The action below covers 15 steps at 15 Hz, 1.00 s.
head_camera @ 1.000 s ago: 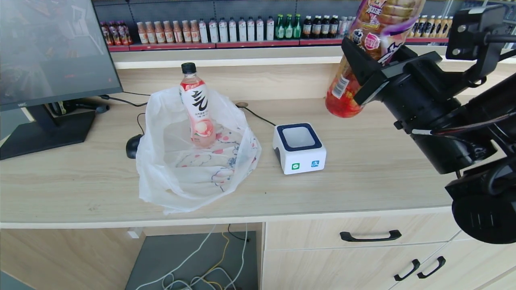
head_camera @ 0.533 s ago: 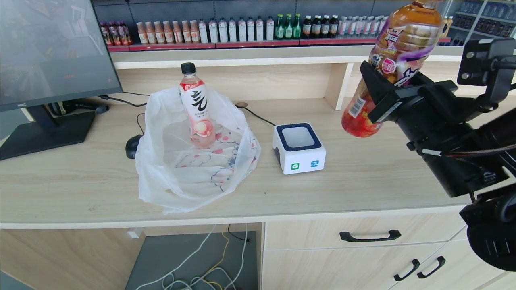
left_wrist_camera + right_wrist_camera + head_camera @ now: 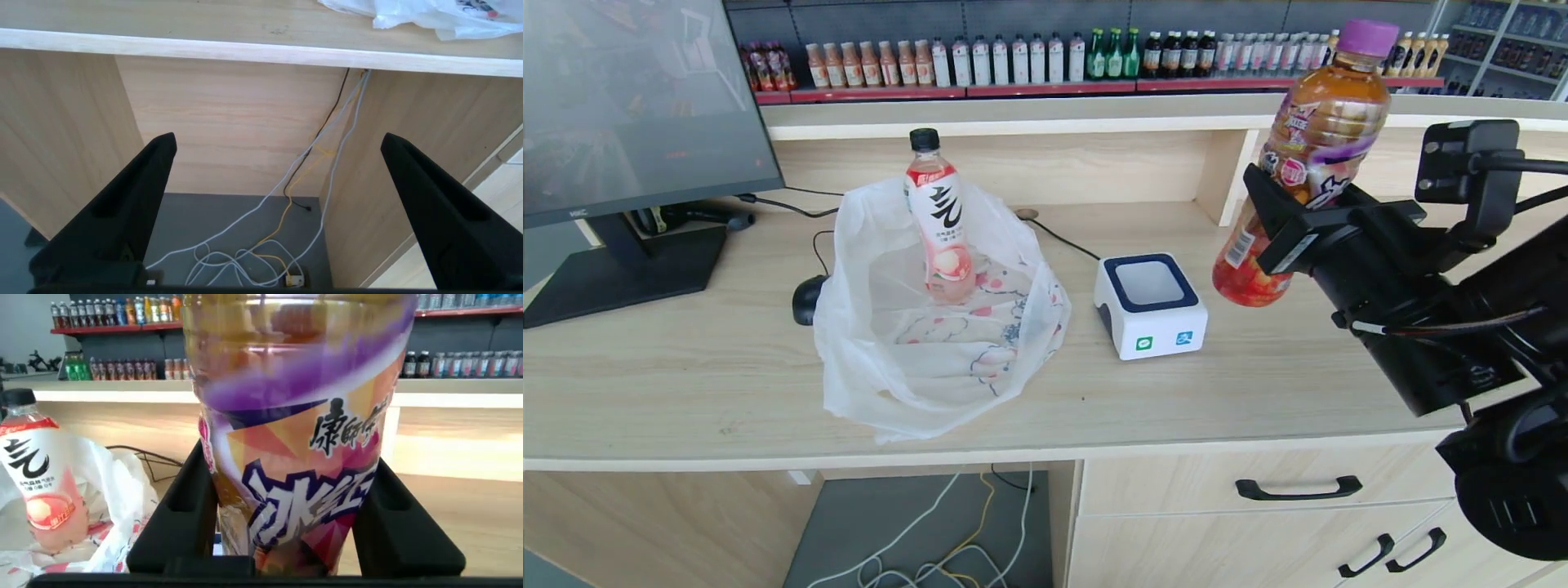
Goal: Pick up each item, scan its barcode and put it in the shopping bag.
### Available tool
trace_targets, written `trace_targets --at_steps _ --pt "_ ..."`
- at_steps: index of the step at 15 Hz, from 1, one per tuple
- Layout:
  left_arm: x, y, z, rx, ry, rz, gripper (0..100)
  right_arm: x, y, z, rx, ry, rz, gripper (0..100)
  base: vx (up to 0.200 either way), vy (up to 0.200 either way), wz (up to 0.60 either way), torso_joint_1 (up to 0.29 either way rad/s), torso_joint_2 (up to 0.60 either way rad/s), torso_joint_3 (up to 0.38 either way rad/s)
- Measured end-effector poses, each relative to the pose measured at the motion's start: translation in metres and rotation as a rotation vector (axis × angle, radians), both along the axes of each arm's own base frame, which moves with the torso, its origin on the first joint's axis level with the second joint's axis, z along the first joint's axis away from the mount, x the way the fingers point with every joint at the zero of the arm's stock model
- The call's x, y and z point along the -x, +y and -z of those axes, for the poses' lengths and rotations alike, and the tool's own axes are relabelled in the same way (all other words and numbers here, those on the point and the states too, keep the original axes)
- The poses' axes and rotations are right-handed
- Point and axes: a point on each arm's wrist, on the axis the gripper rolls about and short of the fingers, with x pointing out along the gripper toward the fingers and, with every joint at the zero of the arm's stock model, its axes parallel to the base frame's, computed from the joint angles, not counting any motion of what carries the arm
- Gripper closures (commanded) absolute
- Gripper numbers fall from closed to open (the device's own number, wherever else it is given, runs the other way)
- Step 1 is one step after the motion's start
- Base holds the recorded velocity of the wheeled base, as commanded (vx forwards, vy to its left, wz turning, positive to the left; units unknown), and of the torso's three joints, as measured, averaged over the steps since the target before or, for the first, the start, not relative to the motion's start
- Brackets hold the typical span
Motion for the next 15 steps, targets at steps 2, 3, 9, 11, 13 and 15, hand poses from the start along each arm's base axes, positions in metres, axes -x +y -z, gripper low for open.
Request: trace_targets --at_steps 2,3,9,11,13,15 --pt "0.0 0.0 0.0 0.001 -0.001 0.0 0 -0.002 -0.004 0.001 0.004 -0.008 -0.021 100 0.0 0.2 0.0 0.0 0.0 0.01" --pt "0.0 0.0 0.0 0.001 -0.001 -0.001 0 -0.003 -0.007 0.0 -0.003 -0.01 -0.011 100 0.0 0.2 0.0 0.002 0.01 0.007" --pt "0.0 0.0 0.0 0.001 -0.001 0.0 0 -0.003 -0.011 -0.005 -0.023 -0.035 0.001 100 0.0 0.2 0.0 0.002 0.0 0.004" --pt "0.0 0.0 0.0 0.001 -0.001 -0.001 0 -0.002 -0.012 -0.005 -0.044 -0.028 -0.011 100 0.0 0.2 0.0 0.002 0.0 0.005" --pt "0.0 0.0 0.0 0.001 -0.001 -0.001 0 0.0 -0.013 -0.006 -0.049 -0.031 -0.013 100 0.0 0.2 0.0 -0.002 0.01 0.005" --pt "0.0 0.0 0.0 -0.001 -0.001 -0.002 0 0.002 -0.014 -0.007 -0.05 -0.032 -0.014 100 0.0 0.1 0.0 -0.001 0.0 0.001"
